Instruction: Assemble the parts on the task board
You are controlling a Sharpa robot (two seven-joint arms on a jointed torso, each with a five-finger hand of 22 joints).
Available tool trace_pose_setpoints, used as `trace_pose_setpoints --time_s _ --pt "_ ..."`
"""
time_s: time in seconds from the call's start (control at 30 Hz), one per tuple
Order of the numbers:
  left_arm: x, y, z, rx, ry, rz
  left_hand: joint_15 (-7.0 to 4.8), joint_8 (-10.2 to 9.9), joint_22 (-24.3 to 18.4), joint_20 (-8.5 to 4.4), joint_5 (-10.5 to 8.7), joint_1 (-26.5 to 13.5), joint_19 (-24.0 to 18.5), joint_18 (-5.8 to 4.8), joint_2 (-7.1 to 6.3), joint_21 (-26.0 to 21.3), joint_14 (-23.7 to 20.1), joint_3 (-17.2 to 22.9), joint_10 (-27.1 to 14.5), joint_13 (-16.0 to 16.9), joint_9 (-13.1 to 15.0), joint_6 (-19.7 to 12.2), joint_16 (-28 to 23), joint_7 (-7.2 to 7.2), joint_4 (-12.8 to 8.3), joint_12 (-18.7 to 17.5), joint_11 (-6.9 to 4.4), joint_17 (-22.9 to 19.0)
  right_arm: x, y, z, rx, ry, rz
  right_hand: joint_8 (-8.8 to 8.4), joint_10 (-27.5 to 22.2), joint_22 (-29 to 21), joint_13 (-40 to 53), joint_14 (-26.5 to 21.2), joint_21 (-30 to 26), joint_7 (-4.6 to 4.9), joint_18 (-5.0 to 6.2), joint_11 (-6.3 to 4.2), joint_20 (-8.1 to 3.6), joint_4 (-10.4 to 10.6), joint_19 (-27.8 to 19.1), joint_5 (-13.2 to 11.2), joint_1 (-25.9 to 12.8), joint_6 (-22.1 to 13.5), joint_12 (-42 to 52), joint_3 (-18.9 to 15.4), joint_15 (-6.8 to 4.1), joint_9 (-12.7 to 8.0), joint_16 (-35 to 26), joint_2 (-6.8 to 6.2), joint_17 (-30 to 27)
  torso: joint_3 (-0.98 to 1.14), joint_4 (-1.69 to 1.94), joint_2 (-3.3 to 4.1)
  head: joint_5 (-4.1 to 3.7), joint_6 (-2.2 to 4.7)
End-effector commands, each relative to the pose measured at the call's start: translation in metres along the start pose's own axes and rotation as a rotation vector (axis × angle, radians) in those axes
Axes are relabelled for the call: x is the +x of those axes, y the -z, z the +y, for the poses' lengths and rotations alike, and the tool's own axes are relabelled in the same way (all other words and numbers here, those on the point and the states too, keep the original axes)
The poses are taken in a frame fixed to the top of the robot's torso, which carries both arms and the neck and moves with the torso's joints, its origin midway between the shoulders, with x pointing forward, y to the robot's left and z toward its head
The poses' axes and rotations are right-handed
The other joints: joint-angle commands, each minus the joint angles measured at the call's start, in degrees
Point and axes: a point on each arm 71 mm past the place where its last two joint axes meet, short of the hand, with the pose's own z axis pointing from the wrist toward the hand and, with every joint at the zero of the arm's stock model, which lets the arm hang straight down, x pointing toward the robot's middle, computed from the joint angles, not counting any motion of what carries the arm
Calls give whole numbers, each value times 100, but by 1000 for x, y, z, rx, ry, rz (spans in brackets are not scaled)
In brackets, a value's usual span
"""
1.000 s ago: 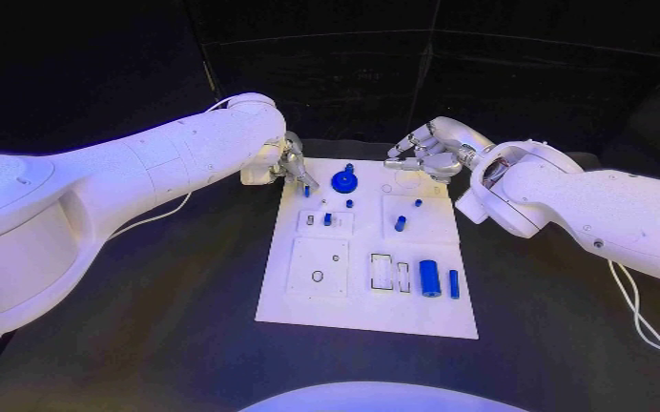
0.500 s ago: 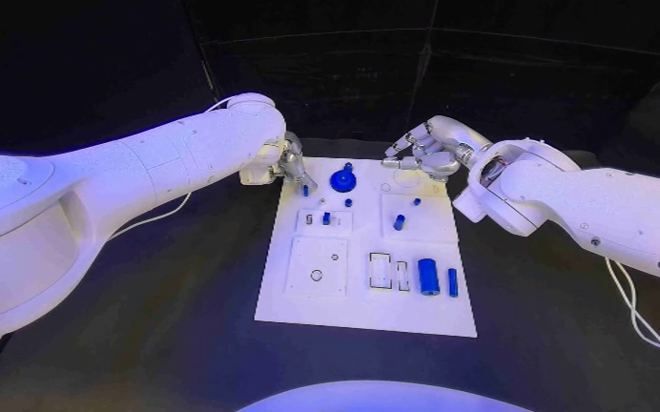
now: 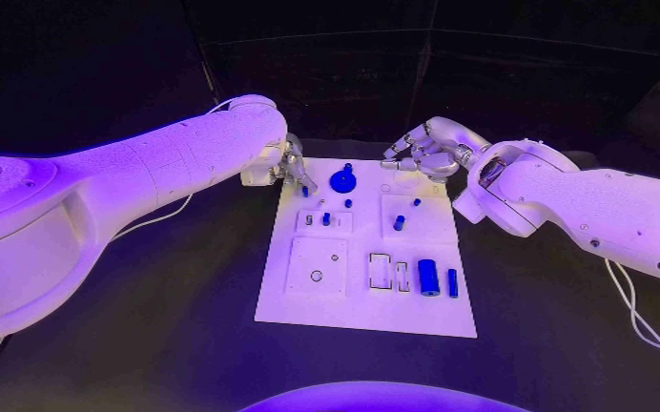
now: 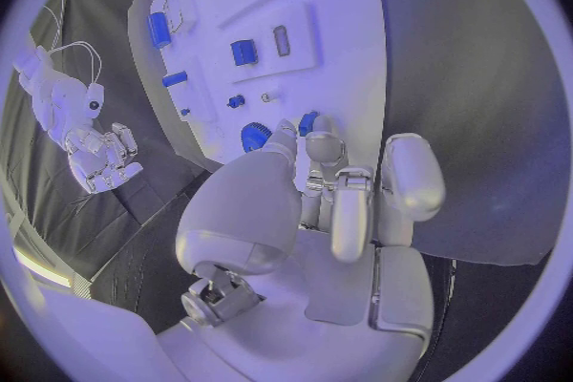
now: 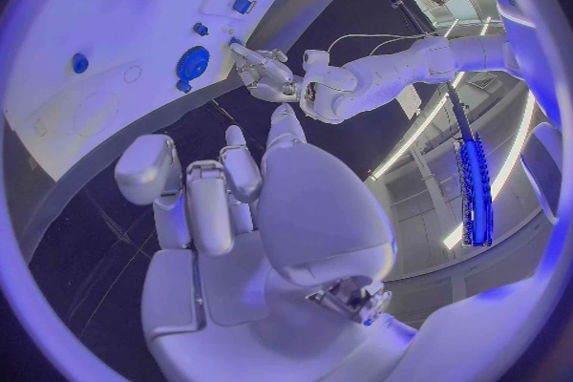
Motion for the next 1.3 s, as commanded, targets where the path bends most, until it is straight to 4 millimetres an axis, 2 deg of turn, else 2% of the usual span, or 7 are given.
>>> trace_pose_setpoints --time_s 0.03,0.33,0.47,0.63,1.03,1.13,1.3 --pt "0 0 -1 -6 -4 2 -34 28 10 -1 -9 35 49 -14 27 37 615 16 33 4 -1 41 40 -2 -43 18 8 1509 0 0 2 -9 1 7 34 -31 9 6 370 -17 -11 45 -12 0 -33 8 36 62 -20 28 -9 -17 -1 -10 12 384 1 4 0 -13 -1" --pt "0 0 -1 -6 -1 0 -51 10 9 -18 -10 214 50 -13 181 30 615 171 32 -22 -19 26 40 -22 -175 -3 -11 1509 0 0 2 -7 1 7 41 -19 13 16 369 -15 -15 44 -15 -2 -35 11 91 86 -13 39 -12 -20 1 -14 30 378 -2 1 -3 -8 7" --pt "0 -1 -1 0 1 -3 -82 -30 17 -48 -9 580 52 -12 369 26 615 535 7 -54 -48 -26 40 -47 -470 -48 -39 1509 0 0 2 -6 1 9 44 -14 15 20 369 -14 -16 44 -17 -4 -36 13 126 99 -10 44 -15 -22 1 -13 37 381 -1 4 0 -6 5" --pt "0 -1 -2 8 3 -4 -87 -71 28 -59 -4 775 53 -16 398 21 615 1054 -18 -100 -83 -69 40 -46 -793 -113 -44 1509 0 0 1 -4 2 11 52 -6 22 22 369 -10 -20 43 -21 -8 -39 17 262 139 -5 50 -34 -26 0 -16 49 379 -2 4 0 -2 0" --pt "-1 1 3 36 62 -13 -37 81 58 -17 14 50 52 -14 -84 -4 615 3187 21 -207 -1 -125 40 25 -1357 -199 -6 1509 0 0 1 -4 2 11 73 7 17 31 368 -13 -28 44 -29 -14 -30 15 428 172 21 62 -61 -32 4 -22 63 371 -2 12 -3 -22 10" --pt "-1 3 4 48 83 -36 -40 171 53 -21 22 -147 48 -8 -207 -18 615 3578 50 -211 54 -131 40 16 -1431 -191 -1 1509 -1 1 0 -2 2 12 75 15 17 40 367 -13 -29 44 -30 -14 -28 15 434 170 25 71 -64 -33 4 -23 63 370 -4 16 -1 -14 75" --pt "0 10 10 79 149 -69 -51 277 99 -27 72 -371 77 -18 -338 7 615 3965 131 -155 117 -136 40 -3 -1512 -131 -19 1509 -2 1 -1 1 3 11 77 19 19 45 367 -12 -30 43 -30 -14 -25 16 437 168 28 76 -66 -33 5 -24 64 370 3 19 -10 -15 57"
